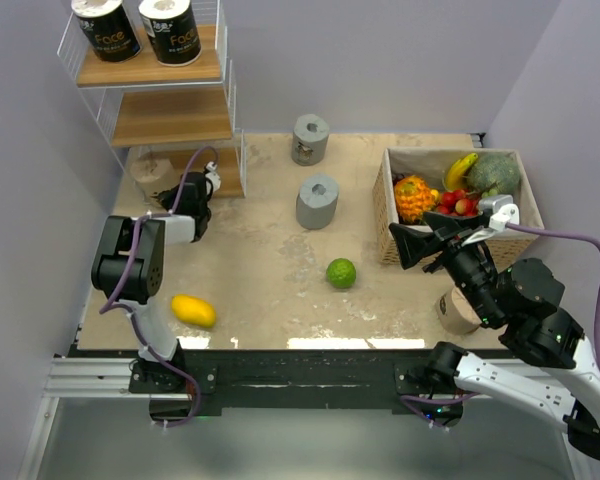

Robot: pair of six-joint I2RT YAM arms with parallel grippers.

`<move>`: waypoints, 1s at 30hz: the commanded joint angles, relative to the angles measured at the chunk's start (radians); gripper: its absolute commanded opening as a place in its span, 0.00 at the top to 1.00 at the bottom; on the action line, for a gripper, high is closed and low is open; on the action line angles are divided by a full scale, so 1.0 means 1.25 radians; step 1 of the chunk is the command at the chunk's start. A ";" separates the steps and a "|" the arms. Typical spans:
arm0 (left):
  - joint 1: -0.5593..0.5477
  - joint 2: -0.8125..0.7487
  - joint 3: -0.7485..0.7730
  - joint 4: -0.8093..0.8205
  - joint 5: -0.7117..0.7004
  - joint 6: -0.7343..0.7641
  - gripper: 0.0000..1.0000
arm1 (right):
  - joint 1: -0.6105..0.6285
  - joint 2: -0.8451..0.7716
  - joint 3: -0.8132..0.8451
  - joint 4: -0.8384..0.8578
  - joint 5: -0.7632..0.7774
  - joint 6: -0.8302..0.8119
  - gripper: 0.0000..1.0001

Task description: Place and organize the paper towels onto the shelf

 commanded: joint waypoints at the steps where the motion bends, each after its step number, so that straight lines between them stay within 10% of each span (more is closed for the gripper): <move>1: 0.026 0.002 0.018 0.015 -0.044 0.015 1.00 | -0.001 -0.002 0.022 0.024 0.012 -0.008 0.22; 30: 0.043 0.192 0.234 0.110 0.026 0.022 1.00 | -0.001 0.082 0.093 -0.005 0.018 0.003 0.22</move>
